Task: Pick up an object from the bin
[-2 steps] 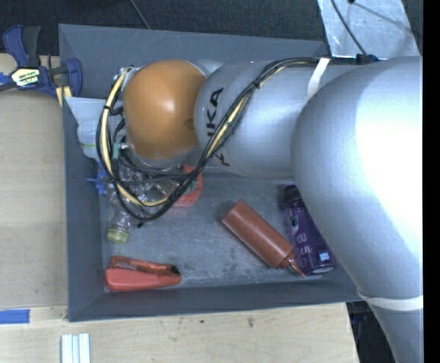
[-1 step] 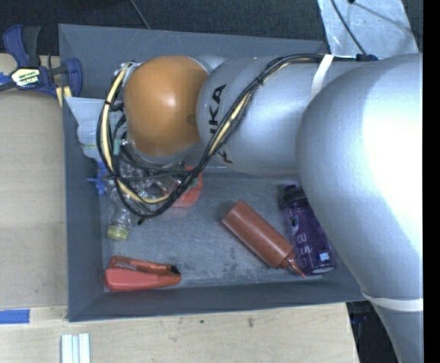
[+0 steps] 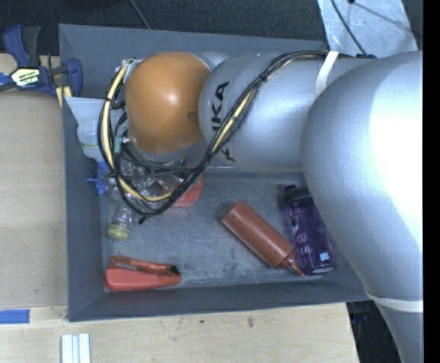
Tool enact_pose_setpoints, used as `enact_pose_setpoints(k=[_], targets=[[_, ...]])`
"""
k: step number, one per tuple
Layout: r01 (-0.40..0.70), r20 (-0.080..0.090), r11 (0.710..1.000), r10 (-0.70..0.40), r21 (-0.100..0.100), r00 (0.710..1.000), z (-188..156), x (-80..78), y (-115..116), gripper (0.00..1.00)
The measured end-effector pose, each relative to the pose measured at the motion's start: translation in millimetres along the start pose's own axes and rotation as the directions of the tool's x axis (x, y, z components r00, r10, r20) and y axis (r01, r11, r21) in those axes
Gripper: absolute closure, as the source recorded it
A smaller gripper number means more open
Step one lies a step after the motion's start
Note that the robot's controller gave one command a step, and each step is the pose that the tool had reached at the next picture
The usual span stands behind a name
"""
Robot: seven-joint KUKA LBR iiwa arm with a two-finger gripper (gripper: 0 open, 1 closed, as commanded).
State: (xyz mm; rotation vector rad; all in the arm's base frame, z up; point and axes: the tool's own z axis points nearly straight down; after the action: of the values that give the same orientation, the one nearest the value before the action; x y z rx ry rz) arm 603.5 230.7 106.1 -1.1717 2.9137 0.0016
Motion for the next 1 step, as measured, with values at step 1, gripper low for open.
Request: enact_pose_setpoints(k=[1], targets=[[-0.001,0.001,1.000,0.001,0.000,1.000,-13.7,-0.3,-0.1,1.00]])
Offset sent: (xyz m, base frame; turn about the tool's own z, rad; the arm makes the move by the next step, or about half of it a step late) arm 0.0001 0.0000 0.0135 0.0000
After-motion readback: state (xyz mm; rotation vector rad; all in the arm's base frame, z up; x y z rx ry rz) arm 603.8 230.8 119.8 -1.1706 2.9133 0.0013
